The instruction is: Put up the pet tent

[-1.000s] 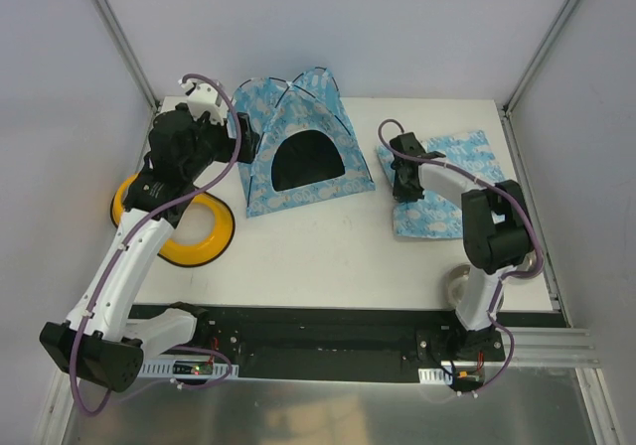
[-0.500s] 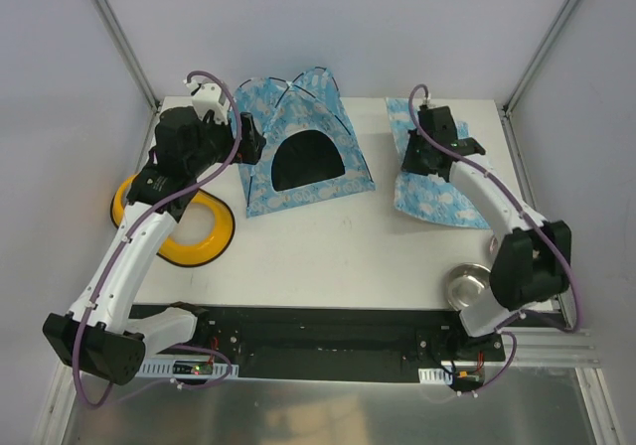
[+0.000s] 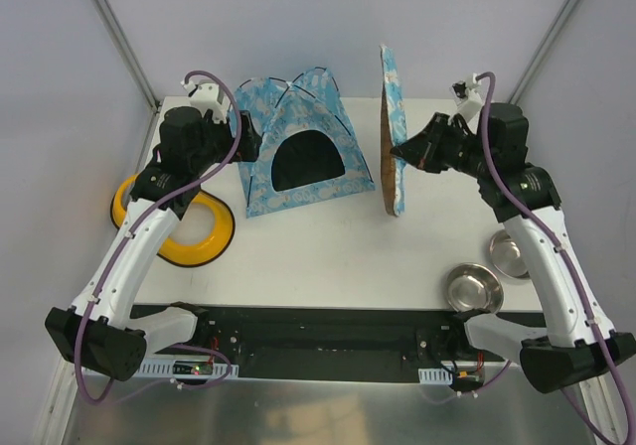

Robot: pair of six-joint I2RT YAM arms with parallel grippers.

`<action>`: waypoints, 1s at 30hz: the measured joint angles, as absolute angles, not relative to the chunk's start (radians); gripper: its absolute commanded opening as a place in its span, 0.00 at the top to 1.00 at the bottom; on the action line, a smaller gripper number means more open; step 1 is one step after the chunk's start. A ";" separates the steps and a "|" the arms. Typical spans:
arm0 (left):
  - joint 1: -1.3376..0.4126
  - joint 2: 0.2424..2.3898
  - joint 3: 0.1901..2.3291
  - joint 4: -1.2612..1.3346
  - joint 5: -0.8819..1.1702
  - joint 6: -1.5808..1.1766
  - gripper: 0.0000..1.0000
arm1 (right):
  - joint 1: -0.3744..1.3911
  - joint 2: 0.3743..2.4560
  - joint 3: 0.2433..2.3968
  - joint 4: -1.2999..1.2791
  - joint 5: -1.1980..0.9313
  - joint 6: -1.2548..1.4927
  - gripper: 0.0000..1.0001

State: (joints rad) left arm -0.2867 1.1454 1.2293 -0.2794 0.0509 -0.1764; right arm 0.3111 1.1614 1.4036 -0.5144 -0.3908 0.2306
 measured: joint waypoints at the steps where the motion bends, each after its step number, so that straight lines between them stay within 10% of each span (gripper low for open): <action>1: -0.287 1.145 1.229 -0.279 0.031 -0.179 0.02 | 0.312 1.145 1.402 -0.514 -0.423 0.248 1.00; 30: -0.286 1.284 1.145 -0.236 0.038 -0.135 0.08 | 0.528 1.194 1.380 -0.374 -0.752 0.474 1.00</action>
State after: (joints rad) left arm -0.2863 1.2839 1.1450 -0.2363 0.0383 -0.1352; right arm 0.5278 1.1942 1.3804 -0.3737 -0.7525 0.4744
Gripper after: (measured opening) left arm 0.950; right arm 0.037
